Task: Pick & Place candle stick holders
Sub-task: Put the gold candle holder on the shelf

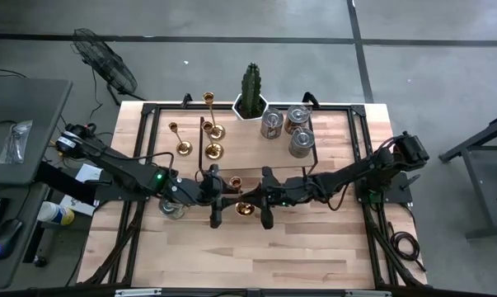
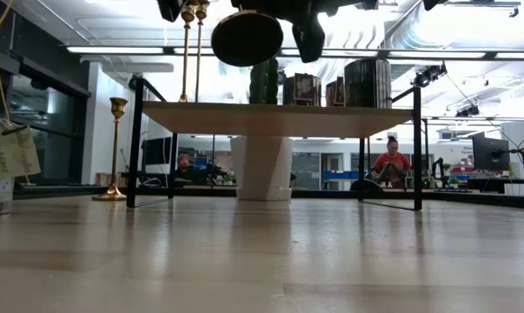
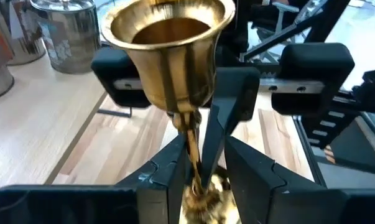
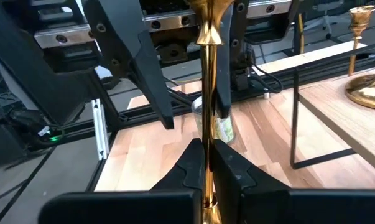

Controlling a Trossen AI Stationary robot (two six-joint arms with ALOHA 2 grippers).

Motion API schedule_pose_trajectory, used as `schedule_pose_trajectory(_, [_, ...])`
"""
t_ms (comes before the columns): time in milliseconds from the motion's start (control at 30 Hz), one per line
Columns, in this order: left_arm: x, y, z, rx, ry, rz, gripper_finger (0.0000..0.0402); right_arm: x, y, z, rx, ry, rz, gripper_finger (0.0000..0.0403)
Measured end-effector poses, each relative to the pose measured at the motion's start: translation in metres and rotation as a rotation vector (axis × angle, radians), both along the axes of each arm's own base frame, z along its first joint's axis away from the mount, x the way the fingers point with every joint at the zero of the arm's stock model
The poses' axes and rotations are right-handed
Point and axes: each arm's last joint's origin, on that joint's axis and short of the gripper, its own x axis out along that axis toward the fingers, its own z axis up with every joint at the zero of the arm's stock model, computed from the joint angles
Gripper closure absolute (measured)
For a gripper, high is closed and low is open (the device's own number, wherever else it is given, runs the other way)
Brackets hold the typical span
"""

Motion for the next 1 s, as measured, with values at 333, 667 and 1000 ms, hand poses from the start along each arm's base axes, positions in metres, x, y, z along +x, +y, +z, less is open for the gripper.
schedule_pose_trajectory(333, [-0.032, 0.009, 0.017, -0.123, 0.067, -0.071, 0.0292, 0.001, -0.008, 0.001, -0.026, -0.005, -0.065, 0.0398])
schedule_pose_trajectory(667, [-0.072, -0.008, 0.028, -0.161, 0.095, -0.126, 0.0291, 0.004, -0.038, 0.016, -0.054, -0.095, -0.195, 0.0399])
schedule_pose_trajectory(1000, [-0.102, -0.030, 0.021, -0.096, 0.118, -0.004, 0.0291, 0.018, -0.089, 0.041, -0.120, -0.076, -0.323, 0.0399])
